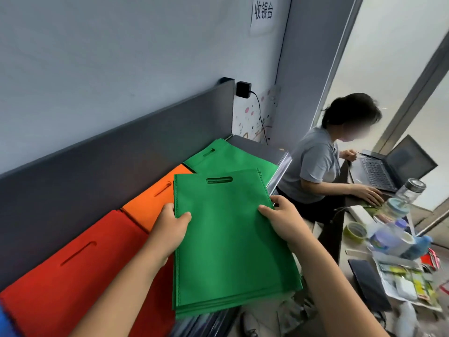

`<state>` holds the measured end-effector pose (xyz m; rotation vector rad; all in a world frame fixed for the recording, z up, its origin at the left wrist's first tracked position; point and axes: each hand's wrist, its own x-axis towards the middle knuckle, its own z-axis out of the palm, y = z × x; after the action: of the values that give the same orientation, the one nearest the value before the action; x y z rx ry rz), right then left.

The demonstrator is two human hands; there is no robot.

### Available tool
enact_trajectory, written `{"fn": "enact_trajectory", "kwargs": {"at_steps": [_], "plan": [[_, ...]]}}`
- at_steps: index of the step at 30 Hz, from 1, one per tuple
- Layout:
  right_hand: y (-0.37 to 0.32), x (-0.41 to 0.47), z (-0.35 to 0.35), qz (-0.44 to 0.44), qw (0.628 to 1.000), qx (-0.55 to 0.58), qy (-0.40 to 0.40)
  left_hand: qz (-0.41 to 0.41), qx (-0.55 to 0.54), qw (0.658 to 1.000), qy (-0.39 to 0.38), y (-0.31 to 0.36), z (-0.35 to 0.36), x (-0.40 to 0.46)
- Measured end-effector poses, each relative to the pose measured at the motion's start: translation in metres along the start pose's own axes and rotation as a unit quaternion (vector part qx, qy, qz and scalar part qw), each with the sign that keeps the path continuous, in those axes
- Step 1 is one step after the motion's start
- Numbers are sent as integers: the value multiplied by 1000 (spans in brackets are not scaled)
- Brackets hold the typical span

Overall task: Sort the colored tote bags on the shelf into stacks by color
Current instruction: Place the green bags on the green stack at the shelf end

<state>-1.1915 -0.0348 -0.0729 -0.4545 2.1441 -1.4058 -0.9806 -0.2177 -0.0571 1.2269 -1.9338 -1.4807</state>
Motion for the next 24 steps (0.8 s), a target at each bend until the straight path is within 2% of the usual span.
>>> {"fn": "enact_trajectory", "kwargs": {"at_steps": [7, 13, 17, 24], "plan": [[-38, 163, 7, -10, 997, -31, -73, -37, 12, 997, 71, 27, 38, 107], [-66, 270, 4, -17, 991, -52, -121, -67, 21, 992, 106, 57, 74, 179], [-75, 321, 2, -35, 985, -87, -142, -83, 48, 990, 100, 63, 90, 207], [-87, 380, 8, -88, 954, -226, -174, -148, 91, 983, 65, 56, 108, 230]]}}
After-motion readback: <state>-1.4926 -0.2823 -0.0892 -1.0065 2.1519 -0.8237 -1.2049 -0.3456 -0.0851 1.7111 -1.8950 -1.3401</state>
